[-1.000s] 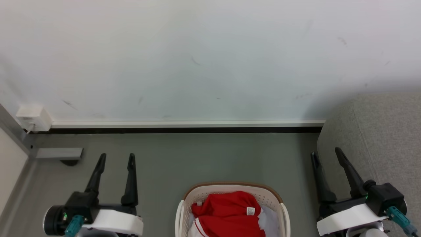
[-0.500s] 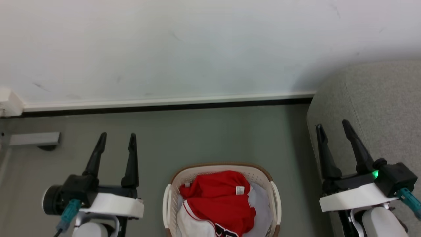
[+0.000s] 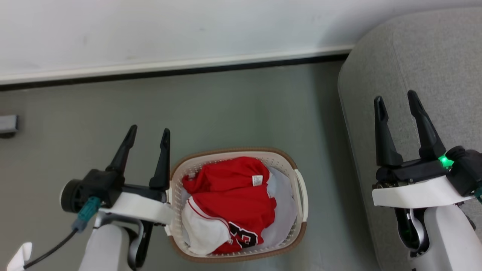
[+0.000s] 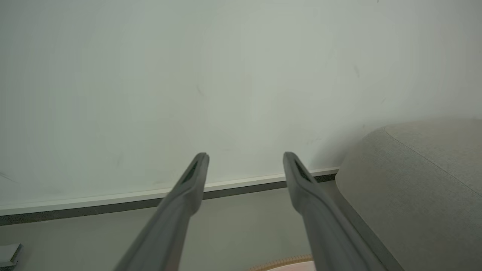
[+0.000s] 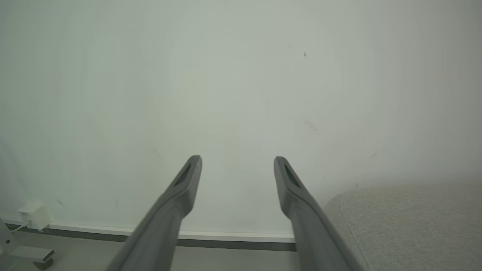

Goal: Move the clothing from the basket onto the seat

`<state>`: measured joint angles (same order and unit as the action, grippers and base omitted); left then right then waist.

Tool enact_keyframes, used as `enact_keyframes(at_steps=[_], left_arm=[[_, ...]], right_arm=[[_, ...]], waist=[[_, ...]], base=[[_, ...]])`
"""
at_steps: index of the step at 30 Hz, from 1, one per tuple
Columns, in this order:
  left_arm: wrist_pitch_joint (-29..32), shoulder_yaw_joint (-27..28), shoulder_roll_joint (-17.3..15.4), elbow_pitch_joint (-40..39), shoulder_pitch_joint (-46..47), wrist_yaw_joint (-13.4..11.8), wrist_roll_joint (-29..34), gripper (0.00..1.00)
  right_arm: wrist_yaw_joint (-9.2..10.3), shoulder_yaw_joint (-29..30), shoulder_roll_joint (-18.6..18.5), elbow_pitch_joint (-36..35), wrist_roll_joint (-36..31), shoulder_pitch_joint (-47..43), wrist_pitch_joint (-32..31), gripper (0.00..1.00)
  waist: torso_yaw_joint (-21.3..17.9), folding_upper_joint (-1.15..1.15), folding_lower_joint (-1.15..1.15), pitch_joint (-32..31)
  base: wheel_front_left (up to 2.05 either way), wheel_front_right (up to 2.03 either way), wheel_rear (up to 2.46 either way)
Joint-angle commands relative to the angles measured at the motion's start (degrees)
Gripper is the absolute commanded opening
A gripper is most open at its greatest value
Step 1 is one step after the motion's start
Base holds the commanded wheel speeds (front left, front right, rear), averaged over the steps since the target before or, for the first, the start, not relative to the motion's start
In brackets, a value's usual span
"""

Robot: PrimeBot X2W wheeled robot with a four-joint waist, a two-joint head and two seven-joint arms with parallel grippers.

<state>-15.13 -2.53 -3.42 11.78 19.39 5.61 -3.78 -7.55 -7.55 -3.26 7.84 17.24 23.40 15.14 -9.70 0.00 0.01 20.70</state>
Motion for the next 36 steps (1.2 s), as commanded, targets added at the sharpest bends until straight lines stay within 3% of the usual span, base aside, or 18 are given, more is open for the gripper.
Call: enact_keyframes(at_steps=[1,15,26,36], left_arm=[[0.0,-0.1,-0.7,0.8,1.5,0.3,0.5,1.0],[1.2,-5.0,-1.9,15.5,10.3,1.7,-2.6,1.0],[10.4,-17.0,-4.6,29.1,20.4,1.8,-12.1,1.0],[16.4,-25.4,-6.4,40.6,28.1,1.8,-14.9,1.0]], right_arm=[[0.12,0.3,0.2,-0.5,0.1,1.1,0.0,1.0],[0.12,1.5,0.4,-3.6,1.1,4.7,0.0,1.0],[0.12,1.5,0.3,-5.2,2.0,8.3,0.0,1.0],[0.12,1.2,0.4,-6.7,3.3,11.2,0.0,1.0]], waist=[[-1.5,0.0,-0.01,2.6],[-5.1,0.0,-0.01,10.7],[-7.9,0.0,-0.01,17.7],[-10.3,0.0,-0.01,23.2]], base=[[0.0,0.0,0.0],[0.0,0.0,0.0],[0.0,0.0,0.0],[0.0,0.0,0.0]])
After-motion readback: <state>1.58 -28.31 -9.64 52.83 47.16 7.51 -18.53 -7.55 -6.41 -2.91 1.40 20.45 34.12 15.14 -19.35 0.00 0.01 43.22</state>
